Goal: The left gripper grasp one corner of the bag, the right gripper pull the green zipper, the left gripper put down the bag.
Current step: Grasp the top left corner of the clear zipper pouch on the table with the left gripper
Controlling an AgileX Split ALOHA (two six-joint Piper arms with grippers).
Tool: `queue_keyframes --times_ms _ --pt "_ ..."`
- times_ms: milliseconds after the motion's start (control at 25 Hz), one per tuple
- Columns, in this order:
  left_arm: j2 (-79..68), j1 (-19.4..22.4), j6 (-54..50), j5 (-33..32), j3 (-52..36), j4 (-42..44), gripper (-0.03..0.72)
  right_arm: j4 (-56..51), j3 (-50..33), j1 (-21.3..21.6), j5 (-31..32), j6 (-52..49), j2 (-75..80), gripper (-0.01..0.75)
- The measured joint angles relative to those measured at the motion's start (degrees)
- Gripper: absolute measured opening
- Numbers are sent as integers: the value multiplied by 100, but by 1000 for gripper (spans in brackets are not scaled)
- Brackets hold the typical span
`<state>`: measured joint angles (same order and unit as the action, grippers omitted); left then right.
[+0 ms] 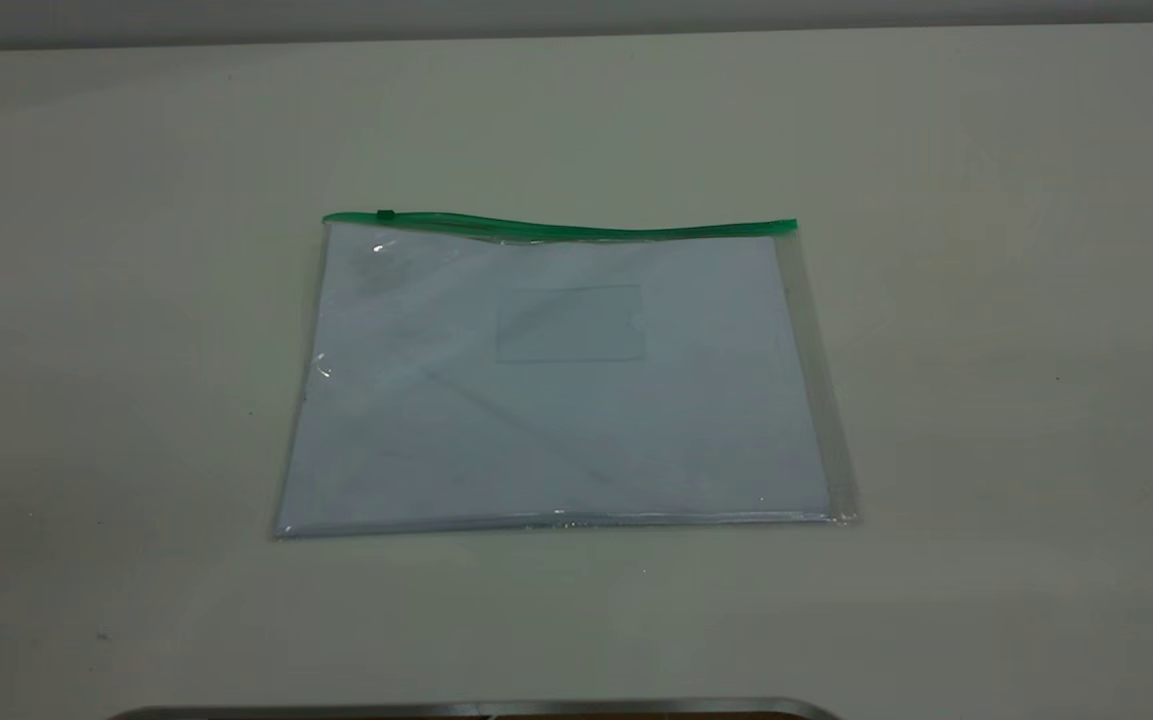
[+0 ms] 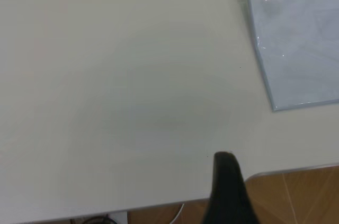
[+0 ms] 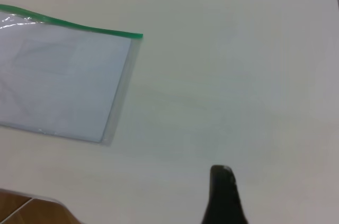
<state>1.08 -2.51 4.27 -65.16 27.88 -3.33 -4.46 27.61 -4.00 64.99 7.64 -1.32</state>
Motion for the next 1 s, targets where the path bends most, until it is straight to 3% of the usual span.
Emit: queue_keyframes --times_ms 320,560,840,1000 --pt "0 0 0 0 0 0 587 15 0 0 0 -53 0 570" --pt "-408 0 -107 54 30 -2 587 -204 22 0 -84 -39 220 525" --pt "-2919 0 -93 1317 641 -117 587 -1238 75 0 -1700 938 2231 521" --pt "-4435 0 -14 1847 892 -161 589 -1776 75 0 -2836 1793 3721 573"
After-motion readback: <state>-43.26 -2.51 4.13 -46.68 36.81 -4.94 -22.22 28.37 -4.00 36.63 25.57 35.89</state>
